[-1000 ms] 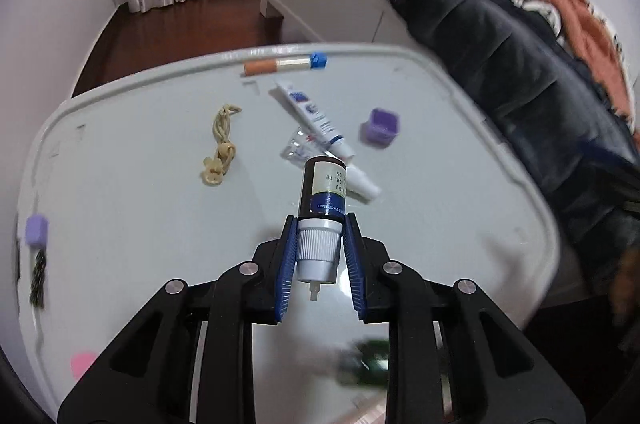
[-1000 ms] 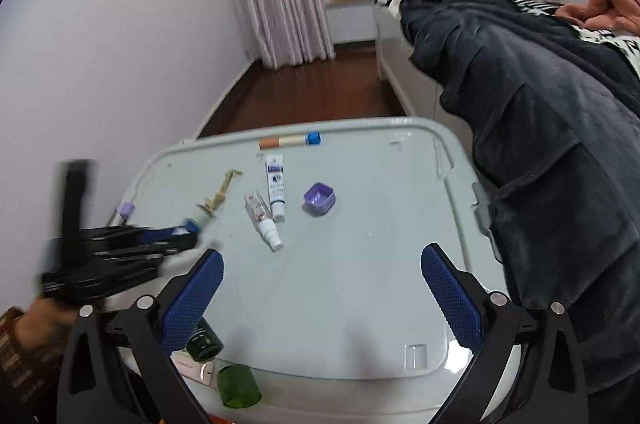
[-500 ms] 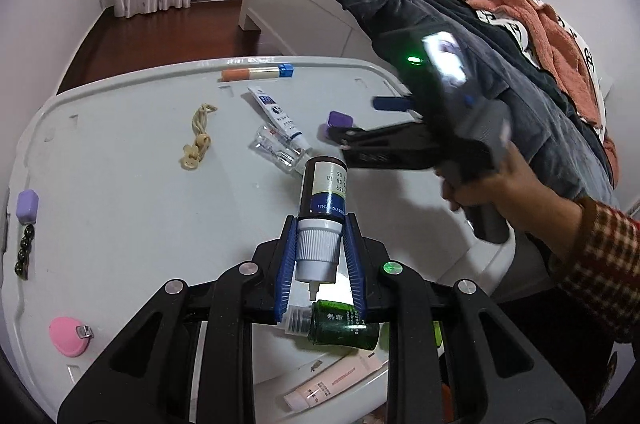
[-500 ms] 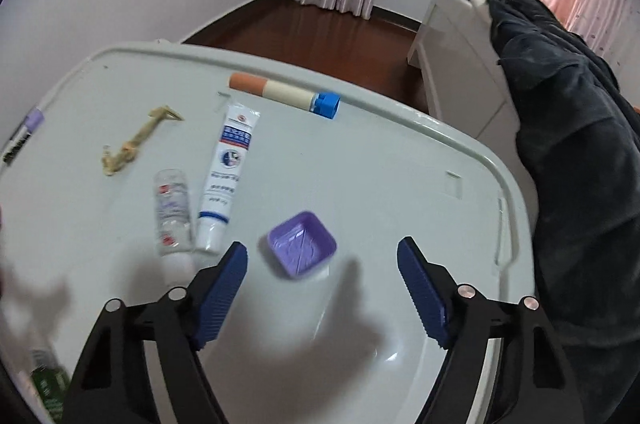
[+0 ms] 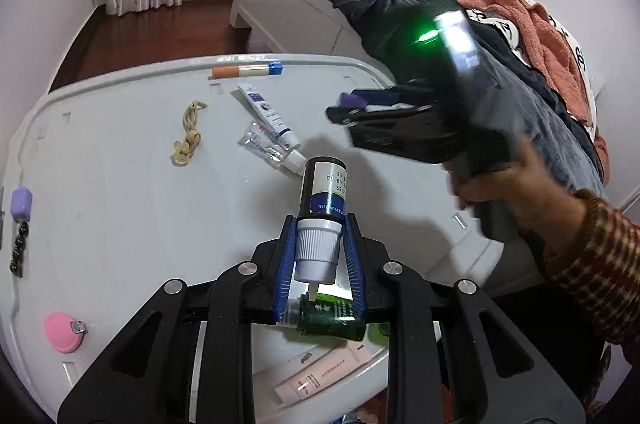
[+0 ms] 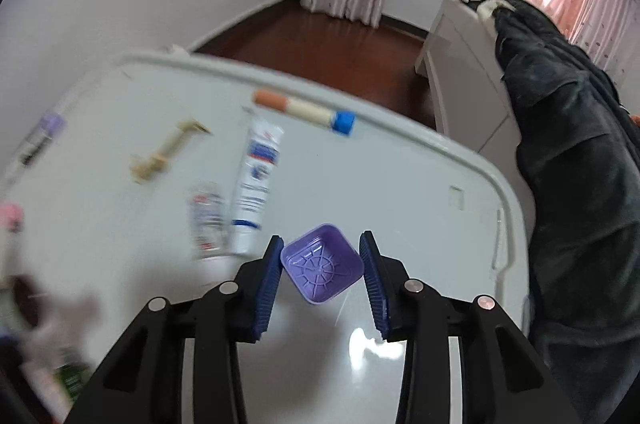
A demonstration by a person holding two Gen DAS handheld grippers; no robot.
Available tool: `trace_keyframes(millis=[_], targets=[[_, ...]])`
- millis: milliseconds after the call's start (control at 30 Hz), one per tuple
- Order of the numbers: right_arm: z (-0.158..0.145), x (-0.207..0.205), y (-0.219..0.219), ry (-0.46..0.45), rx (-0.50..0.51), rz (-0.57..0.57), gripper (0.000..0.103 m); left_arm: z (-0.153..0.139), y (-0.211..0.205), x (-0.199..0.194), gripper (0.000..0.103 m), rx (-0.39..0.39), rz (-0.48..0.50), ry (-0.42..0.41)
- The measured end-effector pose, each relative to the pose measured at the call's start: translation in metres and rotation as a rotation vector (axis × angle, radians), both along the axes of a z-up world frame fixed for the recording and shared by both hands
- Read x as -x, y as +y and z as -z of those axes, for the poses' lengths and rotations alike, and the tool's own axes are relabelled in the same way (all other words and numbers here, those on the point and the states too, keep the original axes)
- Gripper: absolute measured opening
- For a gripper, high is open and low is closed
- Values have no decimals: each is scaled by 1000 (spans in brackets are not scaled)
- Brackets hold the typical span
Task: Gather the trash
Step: 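Grasp the white-blue bottle with the left tool while the right tool grasps the purple box, then carry the bottle and box over the orange bin and open both tools, then grasp the beige cord keychain with the left tool while the right tool grasps the clear spray bottle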
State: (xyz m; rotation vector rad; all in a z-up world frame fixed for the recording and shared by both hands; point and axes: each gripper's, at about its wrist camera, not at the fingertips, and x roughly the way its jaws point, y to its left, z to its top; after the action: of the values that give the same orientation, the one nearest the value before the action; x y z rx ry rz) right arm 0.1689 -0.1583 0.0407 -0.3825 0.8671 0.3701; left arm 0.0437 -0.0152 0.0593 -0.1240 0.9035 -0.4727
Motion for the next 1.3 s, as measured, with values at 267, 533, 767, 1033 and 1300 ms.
trace_keyframes(millis=[267, 533, 767, 1033, 1300], targets=[[-42, 162, -9, 80, -157, -126, 39, -8, -9, 83, 23, -4, 39, 33], [39, 282, -6, 384, -151, -155, 39, 53, -1, 171, 23, -25, 9, 284], [54, 289, -6, 417, -109, -119, 76, 65, -4, 187, 58, -52, -2, 343], [-20, 241, -24, 212, -234, -58, 88, 24, 22, 157, 68, -38, -126, 219], [-90, 143, -21, -25, -301, 0, 98, -26, 37, 69, 83, -104, -278, 21]])
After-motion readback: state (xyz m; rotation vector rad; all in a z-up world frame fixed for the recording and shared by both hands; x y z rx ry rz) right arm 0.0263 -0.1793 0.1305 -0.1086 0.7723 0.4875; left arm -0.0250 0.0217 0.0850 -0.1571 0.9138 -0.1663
